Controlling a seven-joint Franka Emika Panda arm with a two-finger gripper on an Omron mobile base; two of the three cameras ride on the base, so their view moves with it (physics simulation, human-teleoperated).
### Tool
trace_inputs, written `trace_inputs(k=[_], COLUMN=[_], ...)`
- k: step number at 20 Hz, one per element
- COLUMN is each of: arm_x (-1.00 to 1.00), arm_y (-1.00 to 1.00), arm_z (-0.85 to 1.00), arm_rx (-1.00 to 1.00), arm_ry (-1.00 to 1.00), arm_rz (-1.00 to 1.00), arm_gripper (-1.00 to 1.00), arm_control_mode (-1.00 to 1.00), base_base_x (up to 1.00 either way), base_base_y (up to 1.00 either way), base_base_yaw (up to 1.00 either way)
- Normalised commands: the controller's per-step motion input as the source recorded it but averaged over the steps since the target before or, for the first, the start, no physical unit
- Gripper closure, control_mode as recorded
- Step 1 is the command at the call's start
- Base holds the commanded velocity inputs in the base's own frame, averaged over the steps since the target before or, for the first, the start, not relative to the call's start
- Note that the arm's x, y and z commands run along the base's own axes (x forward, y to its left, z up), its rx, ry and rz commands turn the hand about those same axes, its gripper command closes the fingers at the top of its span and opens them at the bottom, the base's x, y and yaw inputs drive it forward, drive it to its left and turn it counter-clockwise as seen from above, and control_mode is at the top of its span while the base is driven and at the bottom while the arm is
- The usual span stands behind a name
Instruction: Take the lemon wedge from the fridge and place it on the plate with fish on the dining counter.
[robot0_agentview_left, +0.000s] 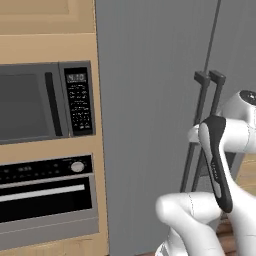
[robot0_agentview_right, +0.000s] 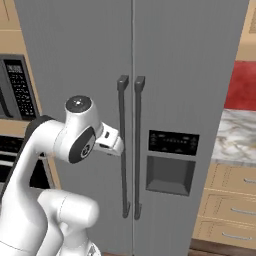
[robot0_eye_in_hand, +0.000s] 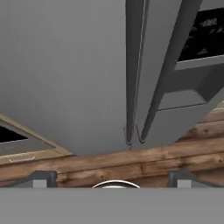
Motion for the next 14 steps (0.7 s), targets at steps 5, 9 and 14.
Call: trace_inputs(k=[5, 9, 14], arm_x=[0.0, 0.0, 0.0], arm_y=[0.0, 0.0, 0.0], arm_z=[0.0, 0.0, 0.0], arm_rx=[0.0, 0.0, 0.0], arm_ry=[0.0, 0.0, 0.0], arm_rz=[0.0, 0.0, 0.0], arm_gripper=[-1.0, -1.0, -1.0], arm_control_mode=[1.0, 1.0, 1.0], base_base_x=[-0.64, 0.0, 0.06], base_base_y=[-0.35, -0.47, -0.37], base_base_yaw=[0.0, 0.01, 0.03])
